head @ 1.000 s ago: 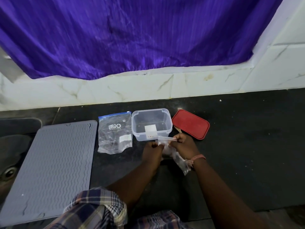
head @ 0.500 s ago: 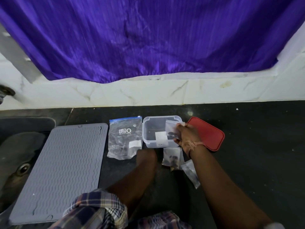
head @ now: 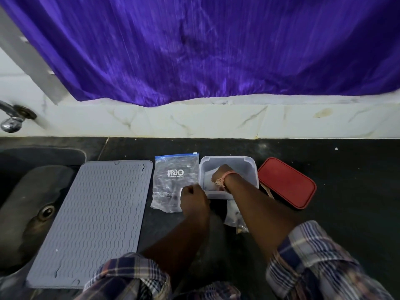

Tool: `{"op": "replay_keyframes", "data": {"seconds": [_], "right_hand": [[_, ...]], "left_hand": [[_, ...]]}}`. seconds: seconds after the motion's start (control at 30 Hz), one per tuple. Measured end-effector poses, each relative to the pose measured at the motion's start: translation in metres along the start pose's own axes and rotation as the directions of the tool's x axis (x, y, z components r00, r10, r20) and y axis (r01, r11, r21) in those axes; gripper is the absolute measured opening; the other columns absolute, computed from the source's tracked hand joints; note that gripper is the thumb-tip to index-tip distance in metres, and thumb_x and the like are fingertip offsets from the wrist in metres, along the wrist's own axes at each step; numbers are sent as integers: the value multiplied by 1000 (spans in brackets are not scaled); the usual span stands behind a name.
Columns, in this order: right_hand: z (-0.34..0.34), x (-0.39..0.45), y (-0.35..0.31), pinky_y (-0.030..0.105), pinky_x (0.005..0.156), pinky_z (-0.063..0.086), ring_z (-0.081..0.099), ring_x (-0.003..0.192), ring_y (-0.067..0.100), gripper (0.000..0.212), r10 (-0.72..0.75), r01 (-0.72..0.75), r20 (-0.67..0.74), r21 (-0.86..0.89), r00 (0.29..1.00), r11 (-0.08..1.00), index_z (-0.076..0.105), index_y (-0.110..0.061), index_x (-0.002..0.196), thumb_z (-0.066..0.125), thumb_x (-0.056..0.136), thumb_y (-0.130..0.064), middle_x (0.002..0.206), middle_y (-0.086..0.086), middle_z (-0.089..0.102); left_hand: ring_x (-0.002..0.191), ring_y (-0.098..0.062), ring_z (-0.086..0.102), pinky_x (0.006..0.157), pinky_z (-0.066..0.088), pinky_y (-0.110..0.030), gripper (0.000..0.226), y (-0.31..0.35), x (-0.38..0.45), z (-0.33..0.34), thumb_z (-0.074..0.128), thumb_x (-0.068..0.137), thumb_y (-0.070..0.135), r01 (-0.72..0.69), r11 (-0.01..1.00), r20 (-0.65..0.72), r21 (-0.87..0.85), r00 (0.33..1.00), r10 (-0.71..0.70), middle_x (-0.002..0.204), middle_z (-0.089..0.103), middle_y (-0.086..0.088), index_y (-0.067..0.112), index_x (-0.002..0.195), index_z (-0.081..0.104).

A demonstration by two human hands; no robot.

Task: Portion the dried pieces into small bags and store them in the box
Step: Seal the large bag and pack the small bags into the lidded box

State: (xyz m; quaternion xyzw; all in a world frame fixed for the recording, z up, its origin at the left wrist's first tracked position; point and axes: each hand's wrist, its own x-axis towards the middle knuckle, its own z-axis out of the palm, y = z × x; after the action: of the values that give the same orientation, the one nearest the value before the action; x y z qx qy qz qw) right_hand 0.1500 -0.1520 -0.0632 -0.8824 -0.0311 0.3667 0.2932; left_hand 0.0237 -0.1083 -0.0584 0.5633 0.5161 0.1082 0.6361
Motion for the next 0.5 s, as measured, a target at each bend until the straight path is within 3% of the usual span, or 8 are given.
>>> {"op": "replay_keyframes", "data": {"seconds": [0.07, 0.1, 0.2, 0.3, 0.37, 0.43, 0.5], "right_hand": [[2, -1, -4, 35, 86, 48, 61, 114, 32, 34, 3, -12, -79, -105, 997, 994, 61, -1, 127, 59, 97, -16, 126, 18, 65], [1, -3, -5, 35, 88, 49, 61, 114, 32, 33, -4, -19, -147, -154, 989, 988, 63, -2, 125, 60, 97, -19, 122, 16, 67], [-9, -11, 3, 35, 94, 51, 64, 112, 32, 35, -49, 20, -359, -84, 932, 996, 65, -3, 123, 59, 95, -24, 118, 15, 70], [-18, -29, 27, 33, 79, 52, 69, 95, 32, 27, -120, 166, -588, 24, 800, 986, 72, -4, 99, 51, 92, -20, 99, 16, 73], [-14, -49, 48, 34, 66, 46, 64, 80, 32, 22, -177, 300, -750, 30, 638, 953, 64, -6, 83, 49, 94, -18, 84, 16, 68], [3, -72, 75, 35, 66, 44, 56, 75, 26, 17, -219, 378, -827, -9, 518, 926, 54, -12, 82, 48, 96, -21, 81, 9, 59], [29, -88, 98, 37, 71, 49, 56, 77, 20, 12, -192, 359, -817, 19, 544, 933, 49, -19, 88, 46, 97, -25, 83, 3, 57]], "left_hand": [[82, -42, 62, 81, 54, -49, 47, -1, 1, -1, 53, 98, 42, -9, 999, 6, -48, 1000, 10, 103, 67, -29, -1, 115, 59], [80, -35, 64, 79, 55, -46, 44, 1, 0, -2, 56, 97, 43, 3, 998, 7, -61, 1000, -3, 97, 69, -21, 2, 112, 62], [81, -27, 73, 82, 62, -48, 32, 1, 2, 1, 61, 87, 50, 20, 999, -10, -27, 1000, -21, 89, 74, -7, 19, 97, 67], [90, -30, 72, 89, 60, -53, 49, -7, 8, 5, 54, 70, 66, 20, 1000, -24, -3, 1000, -20, 95, 74, -5, 25, 94, 65], [97, -29, 69, 95, 57, -48, 42, -5, 4, 6, 57, 79, 61, 10, 999, -43, 43, 999, -8, 104, 73, -5, 24, 99, 63], [105, -31, 65, 98, 52, -43, 35, -3, -5, 5, 59, 91, 51, -7, 998, -74, 60, 997, 11, 115, 70, -9, 19, 106, 61], [114, -36, 62, 101, 47, -43, 41, -7, -10, 7, 55, 97, 50, 7, 999, -96, 49, 995, -2, 124, 67, -15, 14, 115, 61]]}}
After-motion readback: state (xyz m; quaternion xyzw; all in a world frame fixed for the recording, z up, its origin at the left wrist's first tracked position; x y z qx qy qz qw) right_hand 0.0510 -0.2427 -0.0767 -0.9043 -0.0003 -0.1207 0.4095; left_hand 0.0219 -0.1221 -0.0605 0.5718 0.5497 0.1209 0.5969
